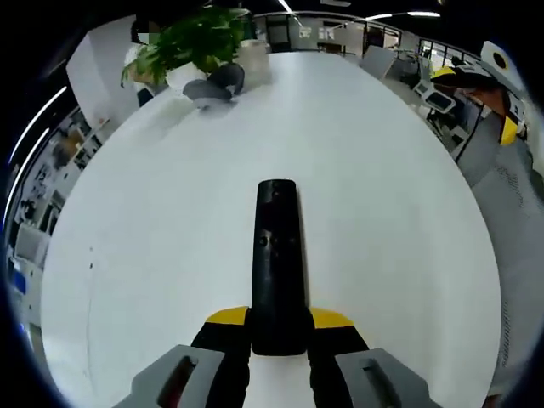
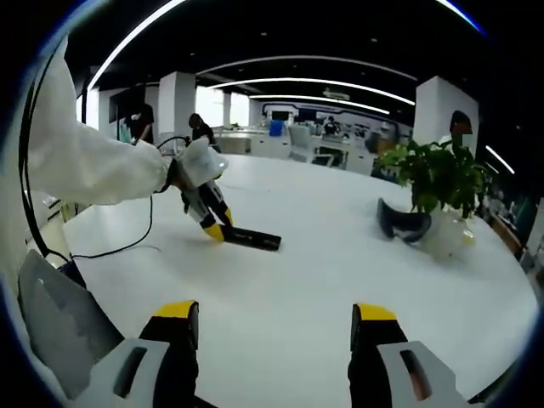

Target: Press the specified remote control buttons in sequence, fully releasing each button before pressing the next.

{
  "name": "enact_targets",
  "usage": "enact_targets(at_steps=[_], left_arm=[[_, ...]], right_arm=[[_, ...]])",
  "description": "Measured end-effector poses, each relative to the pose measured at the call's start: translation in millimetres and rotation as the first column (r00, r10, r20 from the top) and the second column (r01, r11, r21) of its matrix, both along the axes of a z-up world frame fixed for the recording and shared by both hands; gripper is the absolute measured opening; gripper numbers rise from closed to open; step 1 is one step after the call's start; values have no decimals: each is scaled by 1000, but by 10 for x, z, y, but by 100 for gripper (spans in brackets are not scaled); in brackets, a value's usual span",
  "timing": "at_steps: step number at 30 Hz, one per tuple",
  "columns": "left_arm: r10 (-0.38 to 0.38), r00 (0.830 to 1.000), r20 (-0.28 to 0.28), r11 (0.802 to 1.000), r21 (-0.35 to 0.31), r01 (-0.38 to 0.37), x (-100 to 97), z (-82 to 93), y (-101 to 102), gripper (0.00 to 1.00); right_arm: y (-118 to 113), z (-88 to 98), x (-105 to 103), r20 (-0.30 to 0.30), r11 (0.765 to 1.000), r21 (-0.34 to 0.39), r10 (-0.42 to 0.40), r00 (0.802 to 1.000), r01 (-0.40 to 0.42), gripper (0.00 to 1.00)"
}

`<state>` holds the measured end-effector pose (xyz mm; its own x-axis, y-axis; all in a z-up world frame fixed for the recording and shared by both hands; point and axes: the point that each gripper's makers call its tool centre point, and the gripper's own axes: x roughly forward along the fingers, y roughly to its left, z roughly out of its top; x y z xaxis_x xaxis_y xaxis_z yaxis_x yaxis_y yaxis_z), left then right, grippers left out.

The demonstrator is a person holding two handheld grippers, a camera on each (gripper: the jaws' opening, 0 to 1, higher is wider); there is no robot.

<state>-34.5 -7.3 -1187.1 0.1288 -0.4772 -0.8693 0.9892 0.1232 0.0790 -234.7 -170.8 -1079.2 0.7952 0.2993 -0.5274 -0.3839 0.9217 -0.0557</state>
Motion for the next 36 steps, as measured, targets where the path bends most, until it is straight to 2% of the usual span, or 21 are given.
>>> enact_targets(at_steps=[5, 17, 29, 31, 34, 36], left_arm=[[-11, 1000, 16, 1000, 19, 11, 174, 14, -21, 24], [-33, 999, 2, 999, 21, 33, 369, 11, -51, 24], [-8, 1000, 15, 1000, 24, 8, 735, 1, -61, 24], [-7, 1000, 10, 1000, 23, 7, 753, -3, -67, 24], [8, 1000, -29, 1000, 15, -8, 733, -9, -67, 25], [-9, 1000, -16, 1000, 12, 9, 723, -6, -67, 25]], right_arm=[[-11, -28, 2, -16, 1000, -3, -4, 1000, 4, 71], [-8, -55, 1, -33, 1000, -6, 3, 999, -3, 70], [-21, -72, -1, -40, 1000, -12, -2, 999, 1, 71], [-27, -72, 1, -39, 1000, -11, -6, 999, 6, 71], [-41, -68, 6, -37, 1000, -12, -13, 999, 13, 71], [-41, -71, 6, -39, 1000, -11, -14, 999, 14, 71]])
